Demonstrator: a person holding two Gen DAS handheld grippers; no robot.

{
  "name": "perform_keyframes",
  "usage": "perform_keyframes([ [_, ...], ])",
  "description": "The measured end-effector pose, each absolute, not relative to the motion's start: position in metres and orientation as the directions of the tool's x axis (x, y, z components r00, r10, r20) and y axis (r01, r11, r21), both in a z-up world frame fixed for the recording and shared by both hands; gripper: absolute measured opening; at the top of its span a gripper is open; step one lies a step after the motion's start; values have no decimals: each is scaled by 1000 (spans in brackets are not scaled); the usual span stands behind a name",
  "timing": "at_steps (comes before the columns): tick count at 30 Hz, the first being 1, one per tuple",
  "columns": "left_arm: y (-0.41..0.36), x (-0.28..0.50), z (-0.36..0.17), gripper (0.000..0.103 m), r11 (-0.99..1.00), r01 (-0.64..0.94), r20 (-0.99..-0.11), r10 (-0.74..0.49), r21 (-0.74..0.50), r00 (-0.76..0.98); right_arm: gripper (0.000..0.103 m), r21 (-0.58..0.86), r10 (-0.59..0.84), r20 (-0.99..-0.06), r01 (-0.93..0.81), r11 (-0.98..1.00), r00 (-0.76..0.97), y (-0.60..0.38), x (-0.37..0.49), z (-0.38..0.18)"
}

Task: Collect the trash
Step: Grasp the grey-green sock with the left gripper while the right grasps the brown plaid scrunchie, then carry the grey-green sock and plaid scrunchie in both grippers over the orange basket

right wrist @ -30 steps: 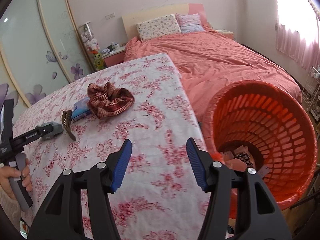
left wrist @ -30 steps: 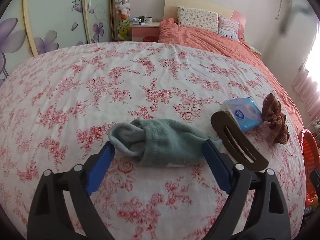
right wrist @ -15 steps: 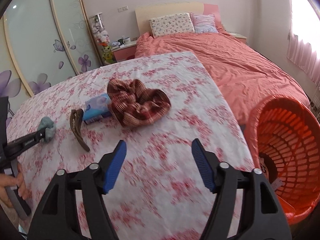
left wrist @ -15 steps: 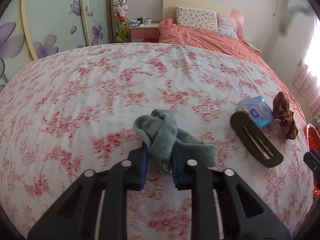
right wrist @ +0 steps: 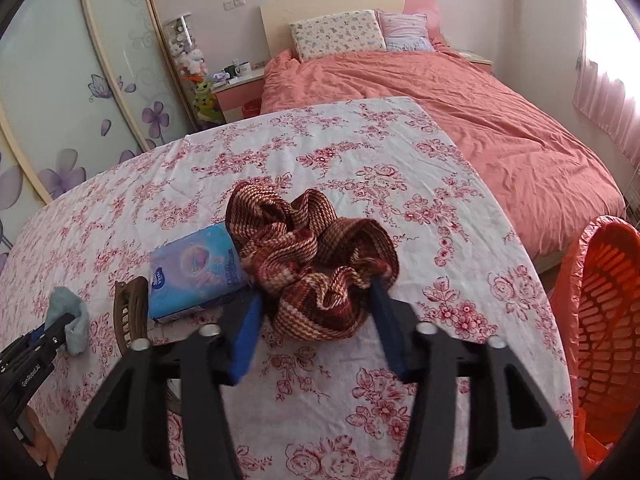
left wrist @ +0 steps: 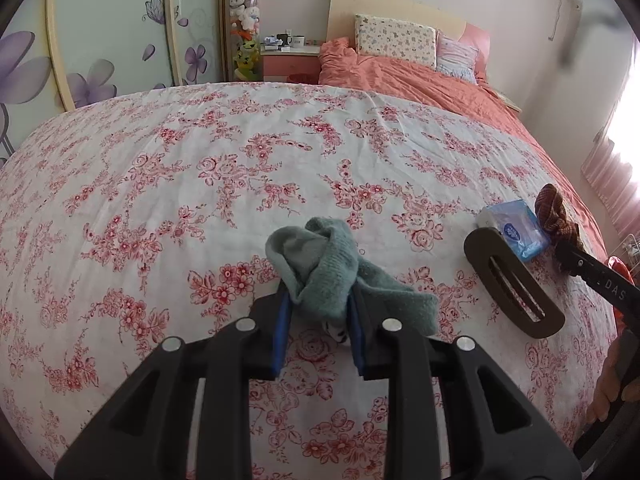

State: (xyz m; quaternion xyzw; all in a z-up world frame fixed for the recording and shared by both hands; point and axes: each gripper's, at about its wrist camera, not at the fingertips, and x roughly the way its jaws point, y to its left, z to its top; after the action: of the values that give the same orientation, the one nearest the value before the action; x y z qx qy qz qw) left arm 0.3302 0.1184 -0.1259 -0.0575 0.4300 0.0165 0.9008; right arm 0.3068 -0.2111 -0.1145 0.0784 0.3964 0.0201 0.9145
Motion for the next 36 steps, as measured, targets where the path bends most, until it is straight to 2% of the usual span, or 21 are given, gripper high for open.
perform_keyframes([
  [3,118,330,-126,26,992,-79,-776,-23,-94,630,27,150,97,-722,18,989,685,-216,298,-115],
  [6,118,331,-126,27,992,-79,-775,-31,-103,631,25,124,76,-729,22,992,680,-219,285,-115],
  [10,121,330,-126,27,991,-77,-774,-38,-112,632,25,43,30,-736,2,999,677,-217,263,-115],
  [21,122,329,-125,29,991,-73,-774,-40,-110,632,26,9,8,-753,-1,1000,658,-216,263,-119],
  [28,127,327,-125,29,987,-71,-769,-68,-146,636,27,76,57,-750,0,997,659,-225,260,-120],
  [36,124,328,-125,31,990,-49,-769,-72,-133,636,28,99,77,-747,-5,995,661,-228,259,-120],
])
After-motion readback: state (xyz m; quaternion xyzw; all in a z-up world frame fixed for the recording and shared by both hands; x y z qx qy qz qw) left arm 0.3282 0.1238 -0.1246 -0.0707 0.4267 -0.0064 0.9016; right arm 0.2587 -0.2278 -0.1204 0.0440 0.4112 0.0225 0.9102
